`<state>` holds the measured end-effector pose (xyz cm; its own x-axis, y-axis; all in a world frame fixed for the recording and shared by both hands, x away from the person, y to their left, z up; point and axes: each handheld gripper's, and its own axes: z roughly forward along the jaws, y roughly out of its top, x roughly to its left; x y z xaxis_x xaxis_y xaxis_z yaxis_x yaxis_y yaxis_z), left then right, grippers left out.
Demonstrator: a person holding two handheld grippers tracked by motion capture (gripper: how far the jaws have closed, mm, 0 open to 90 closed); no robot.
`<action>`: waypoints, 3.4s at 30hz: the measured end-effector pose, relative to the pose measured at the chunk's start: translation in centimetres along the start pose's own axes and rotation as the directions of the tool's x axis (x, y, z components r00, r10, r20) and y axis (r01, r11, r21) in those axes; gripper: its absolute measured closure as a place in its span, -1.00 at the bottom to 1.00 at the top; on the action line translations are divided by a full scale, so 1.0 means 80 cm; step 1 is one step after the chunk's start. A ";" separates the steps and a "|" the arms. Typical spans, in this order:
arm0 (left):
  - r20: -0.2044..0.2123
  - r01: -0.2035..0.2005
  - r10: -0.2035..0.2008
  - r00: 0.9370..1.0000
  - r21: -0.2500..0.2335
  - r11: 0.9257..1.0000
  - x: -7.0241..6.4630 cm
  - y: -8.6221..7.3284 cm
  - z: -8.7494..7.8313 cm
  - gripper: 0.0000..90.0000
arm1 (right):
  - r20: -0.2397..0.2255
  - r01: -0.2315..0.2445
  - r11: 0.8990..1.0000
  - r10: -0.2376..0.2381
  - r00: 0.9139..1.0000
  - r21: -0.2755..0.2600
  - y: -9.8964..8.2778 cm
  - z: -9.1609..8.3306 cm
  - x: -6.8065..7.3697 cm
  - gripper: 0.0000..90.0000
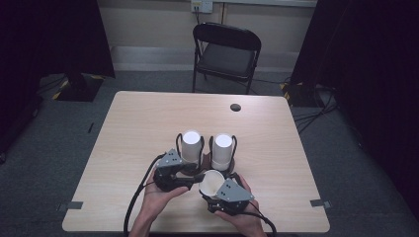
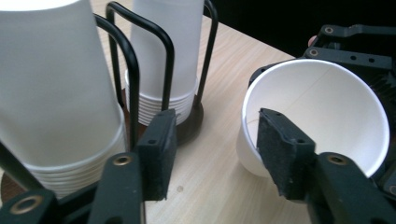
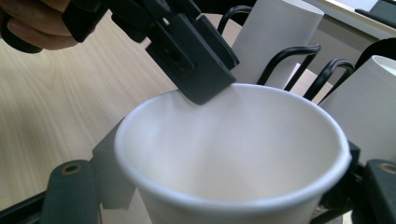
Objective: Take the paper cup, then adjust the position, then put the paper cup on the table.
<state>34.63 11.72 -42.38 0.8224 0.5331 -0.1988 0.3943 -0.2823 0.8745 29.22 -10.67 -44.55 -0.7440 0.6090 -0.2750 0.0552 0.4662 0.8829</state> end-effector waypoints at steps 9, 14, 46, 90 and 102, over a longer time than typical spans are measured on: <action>-0.031 0.010 -0.012 0.999 -0.058 0.998 0.002 -0.004 -0.008 -0.13 | 0.018 -0.040 0.999 0.040 0.999 -0.008 -0.005 -0.004 -0.007 -0.45; -0.040 0.009 -0.013 0.999 -0.105 0.994 0.004 -0.013 -0.010 -0.17 | 0.051 -0.085 0.996 0.085 0.995 -0.019 -0.011 -0.012 -0.017 -0.45; -0.203 0.075 -0.114 0.973 -0.190 0.979 0.033 -0.078 -0.027 -0.55 | 0.112 -0.376 0.909 0.399 0.910 -0.181 -0.042 -0.050 -0.113 -0.44; -0.460 -0.051 -0.108 0.882 -0.320 0.946 0.019 -0.117 -0.031 -0.62 | 0.326 -0.414 0.892 0.451 0.831 -0.181 -0.069 0.031 -0.240 -0.46; -0.448 -0.031 -0.121 0.886 -0.317 0.948 0.021 -0.116 -0.031 -0.62 | 0.359 -0.434 0.892 0.449 0.818 -0.127 -0.088 0.049 -0.245 -0.46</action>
<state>31.34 17.21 -49.71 0.4970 0.8638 -0.0831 0.2181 -0.0316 0.9754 46.01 -23.36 -46.88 -0.3443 0.9382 0.0350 0.2878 0.0700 0.9551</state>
